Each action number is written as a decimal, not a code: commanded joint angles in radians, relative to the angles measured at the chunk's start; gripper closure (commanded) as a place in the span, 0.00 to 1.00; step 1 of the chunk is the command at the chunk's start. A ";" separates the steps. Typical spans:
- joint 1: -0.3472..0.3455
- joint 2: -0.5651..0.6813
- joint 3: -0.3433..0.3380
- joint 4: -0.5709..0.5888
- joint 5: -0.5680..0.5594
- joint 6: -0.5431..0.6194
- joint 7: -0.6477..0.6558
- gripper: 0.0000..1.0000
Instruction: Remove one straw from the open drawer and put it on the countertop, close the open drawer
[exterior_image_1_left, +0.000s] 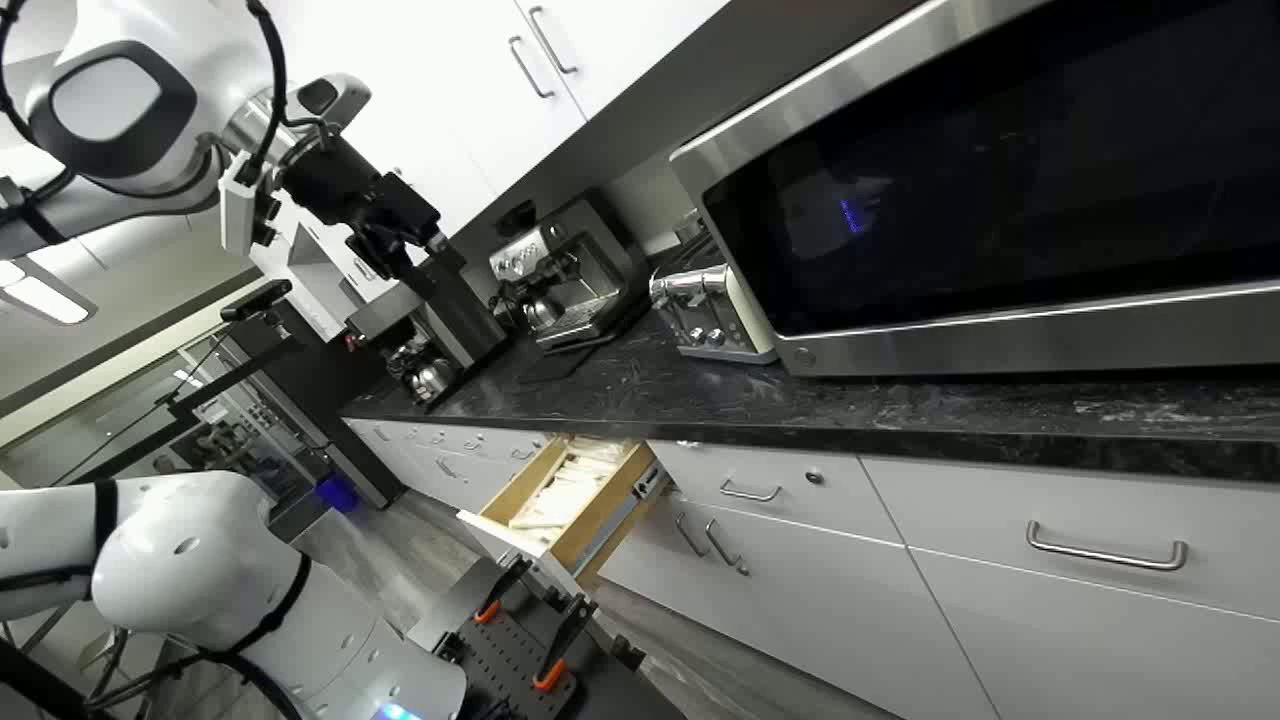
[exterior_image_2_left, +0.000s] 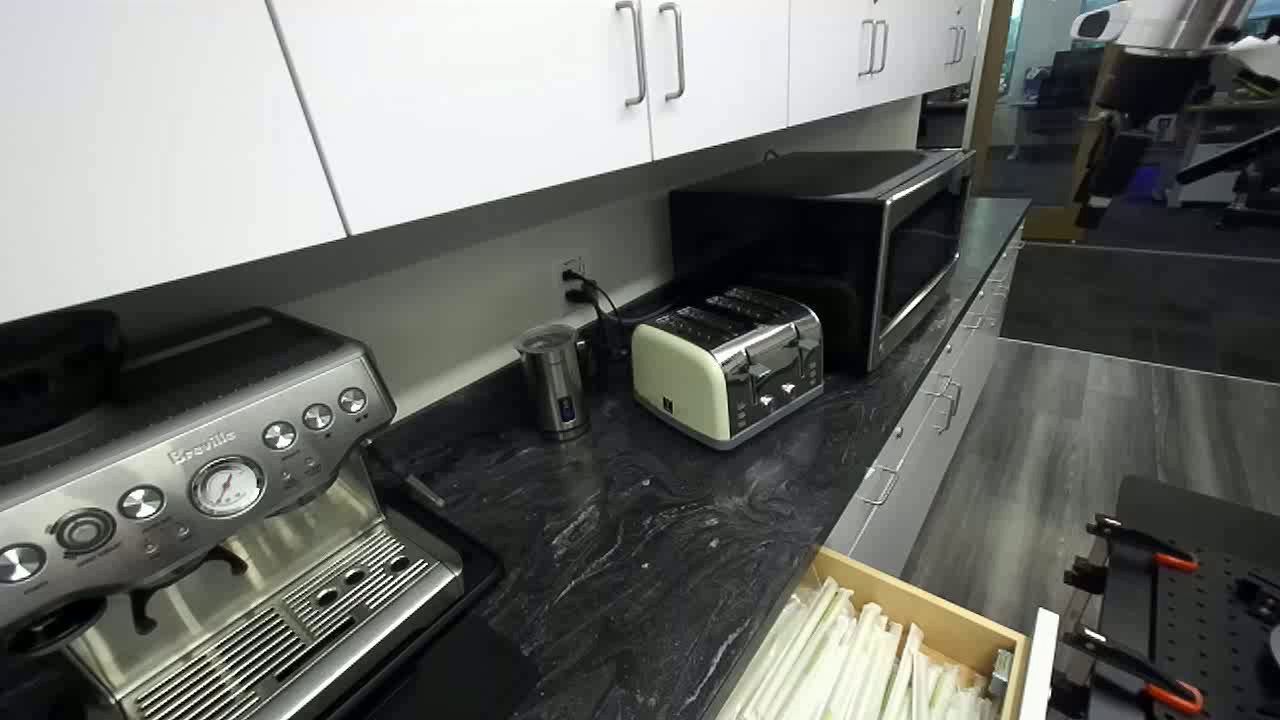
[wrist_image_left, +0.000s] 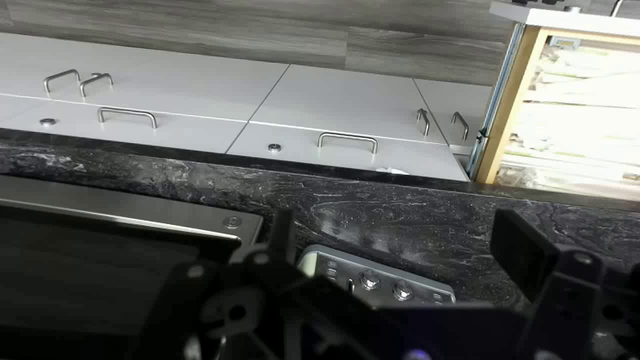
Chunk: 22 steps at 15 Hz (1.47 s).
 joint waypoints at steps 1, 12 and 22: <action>0.010 0.000 -0.007 0.003 -0.006 -0.004 0.006 0.00; 0.150 0.021 0.135 -0.012 -0.014 0.013 -0.013 0.00; 0.423 0.028 0.297 -0.090 0.032 0.001 -0.058 0.00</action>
